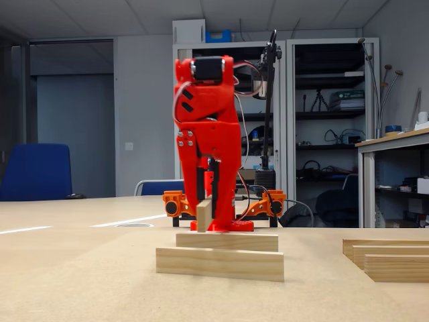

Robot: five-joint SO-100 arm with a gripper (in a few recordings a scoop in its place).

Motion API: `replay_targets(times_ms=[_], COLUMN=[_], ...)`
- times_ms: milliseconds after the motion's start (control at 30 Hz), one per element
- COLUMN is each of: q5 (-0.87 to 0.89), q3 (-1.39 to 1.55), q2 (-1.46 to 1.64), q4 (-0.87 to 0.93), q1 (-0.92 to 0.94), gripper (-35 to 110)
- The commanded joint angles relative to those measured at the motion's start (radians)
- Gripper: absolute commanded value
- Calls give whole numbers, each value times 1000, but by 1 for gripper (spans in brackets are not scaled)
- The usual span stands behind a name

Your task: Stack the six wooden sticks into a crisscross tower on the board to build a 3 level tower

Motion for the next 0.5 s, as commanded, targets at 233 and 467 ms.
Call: replay_targets(times_ms=[233,467], q5=[-18,-48], q3=[109,112], q2=[34,28], q4=[-112,-121], q1=[9,29], gripper=[1,2])
